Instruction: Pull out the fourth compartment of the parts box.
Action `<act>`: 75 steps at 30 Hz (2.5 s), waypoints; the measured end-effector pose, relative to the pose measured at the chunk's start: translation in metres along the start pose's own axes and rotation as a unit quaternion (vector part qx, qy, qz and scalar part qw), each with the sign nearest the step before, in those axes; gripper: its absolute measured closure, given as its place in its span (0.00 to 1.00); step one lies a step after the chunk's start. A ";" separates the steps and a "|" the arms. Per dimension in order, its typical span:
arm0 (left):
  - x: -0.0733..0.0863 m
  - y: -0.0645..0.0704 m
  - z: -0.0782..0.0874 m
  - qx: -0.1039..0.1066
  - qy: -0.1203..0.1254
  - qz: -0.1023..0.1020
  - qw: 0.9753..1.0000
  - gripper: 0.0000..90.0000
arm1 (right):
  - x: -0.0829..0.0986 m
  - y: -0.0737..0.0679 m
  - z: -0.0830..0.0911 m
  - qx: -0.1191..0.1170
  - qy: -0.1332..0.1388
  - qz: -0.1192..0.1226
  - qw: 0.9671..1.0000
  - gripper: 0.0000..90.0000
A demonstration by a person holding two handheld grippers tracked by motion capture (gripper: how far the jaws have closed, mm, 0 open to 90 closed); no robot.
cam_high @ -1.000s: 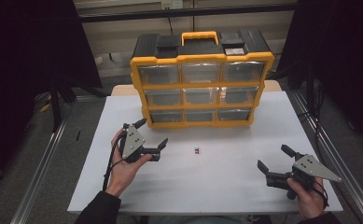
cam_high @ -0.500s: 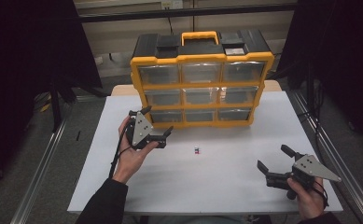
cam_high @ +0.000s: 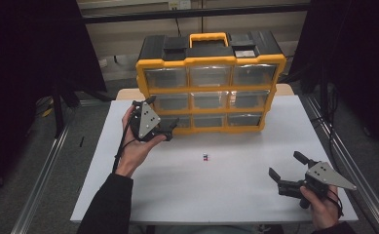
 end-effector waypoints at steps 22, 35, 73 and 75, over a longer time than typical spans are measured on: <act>-0.024 0.003 -0.022 -0.040 -0.033 -0.296 0.954 0.05 | 0.001 -0.001 0.000 0.004 0.000 0.000 1.000 0.00; -0.008 0.008 -0.026 -0.092 -0.067 -0.351 0.930 0.15 | 0.001 -0.001 0.001 0.004 -0.002 0.004 1.000 0.00; 0.001 0.020 -0.036 -0.116 -0.117 -0.461 0.872 0.74 | 0.001 0.000 0.002 0.006 -0.002 0.006 1.000 0.00; 0.002 0.022 -0.037 -0.123 -0.120 -0.466 0.868 0.75 | 0.001 -0.001 0.001 0.006 -0.002 0.004 1.000 0.00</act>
Point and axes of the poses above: each handheld gripper's, and its own axes: z roughly backward along the jaws, x roughly out of its underside, y roughly to its right, the point moved 1 cm from there along -z, roughly forward along the jaws, and after that the axes turned 3 degrees about -z, right-handed, at the moved point
